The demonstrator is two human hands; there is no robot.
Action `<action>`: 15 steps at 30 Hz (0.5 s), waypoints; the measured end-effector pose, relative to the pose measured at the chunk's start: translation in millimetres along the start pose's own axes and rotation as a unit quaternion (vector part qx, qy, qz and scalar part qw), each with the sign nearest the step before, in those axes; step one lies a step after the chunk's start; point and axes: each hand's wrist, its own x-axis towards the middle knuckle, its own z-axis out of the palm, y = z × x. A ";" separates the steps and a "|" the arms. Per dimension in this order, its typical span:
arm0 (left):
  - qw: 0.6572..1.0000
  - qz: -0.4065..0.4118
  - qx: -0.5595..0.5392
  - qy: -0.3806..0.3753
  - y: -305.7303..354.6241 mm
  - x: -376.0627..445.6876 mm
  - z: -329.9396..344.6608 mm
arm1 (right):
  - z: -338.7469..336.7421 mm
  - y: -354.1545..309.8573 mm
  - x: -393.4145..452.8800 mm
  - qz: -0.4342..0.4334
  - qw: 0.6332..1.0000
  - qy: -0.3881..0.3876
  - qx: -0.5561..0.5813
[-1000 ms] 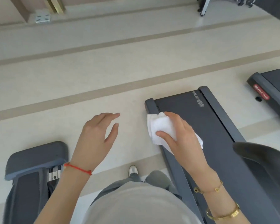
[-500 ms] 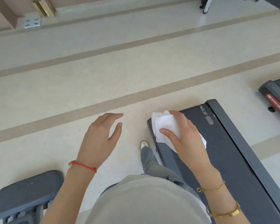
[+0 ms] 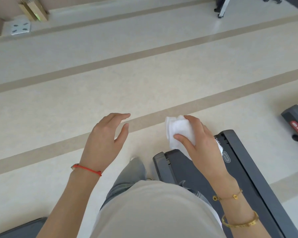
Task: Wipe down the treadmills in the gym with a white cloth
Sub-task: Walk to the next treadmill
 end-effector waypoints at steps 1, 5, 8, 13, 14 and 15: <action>1.000 0.005 -0.002 -0.009 -2.1 20.3 4.8 | 0.9 5.1 15.5 0.009 1.000 0.003 0.001; 0.998 0.036 -0.009 -0.043 -12.7 110.7 26.8 | 8.3 25.3 82.1 0.043 0.999 0.031 0.009; 0.995 0.066 -0.017 -0.068 -19.5 187.7 42.9 | 12.1 39.5 138.2 0.073 0.995 0.061 0.006; 0.984 0.143 -0.021 -0.107 -20.4 327.9 63.9 | 7.4 57.8 235.4 0.131 0.984 0.121 -0.002; 0.980 0.160 -0.023 -0.114 -18.1 354.5 68.3 | 5.2 60.7 252.9 0.142 0.980 0.137 -0.002; 0.976 0.177 -0.025 -0.123 -15.2 379.5 73.1 | 3.2 63.4 268.5 0.153 0.976 0.151 -0.003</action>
